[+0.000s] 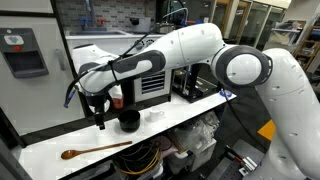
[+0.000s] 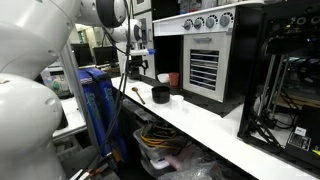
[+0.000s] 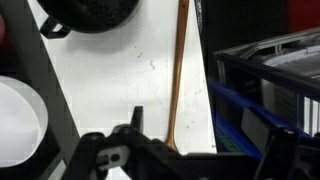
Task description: Use the spoon to stir the black cup
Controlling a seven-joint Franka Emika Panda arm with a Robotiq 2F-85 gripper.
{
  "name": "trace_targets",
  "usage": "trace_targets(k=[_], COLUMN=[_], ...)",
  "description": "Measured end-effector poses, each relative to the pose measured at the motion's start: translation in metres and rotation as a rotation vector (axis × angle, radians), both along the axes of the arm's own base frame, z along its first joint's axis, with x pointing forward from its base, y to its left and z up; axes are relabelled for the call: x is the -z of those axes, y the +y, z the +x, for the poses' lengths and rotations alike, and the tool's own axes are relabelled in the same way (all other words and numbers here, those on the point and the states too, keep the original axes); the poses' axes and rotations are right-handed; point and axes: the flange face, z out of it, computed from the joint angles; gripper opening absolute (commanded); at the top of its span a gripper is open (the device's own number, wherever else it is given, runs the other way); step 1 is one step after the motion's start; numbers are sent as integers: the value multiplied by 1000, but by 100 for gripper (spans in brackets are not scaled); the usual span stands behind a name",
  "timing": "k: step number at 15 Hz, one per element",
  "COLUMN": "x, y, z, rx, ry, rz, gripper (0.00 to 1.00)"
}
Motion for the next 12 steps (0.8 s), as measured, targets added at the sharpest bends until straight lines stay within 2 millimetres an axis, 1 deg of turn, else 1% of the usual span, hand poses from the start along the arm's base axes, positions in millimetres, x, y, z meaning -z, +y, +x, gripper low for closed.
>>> trace_targets(k=[2, 5, 7, 12], x=[-34, -72, -90, -120], y=[-10, -33, -54, -111], z=[-8, -21, -32, -71], rx=[4, 21, 40, 112], ry=[-18, -46, -53, -50], rz=[-11, -24, -37, -61], gripper=[100, 100, 100, 100])
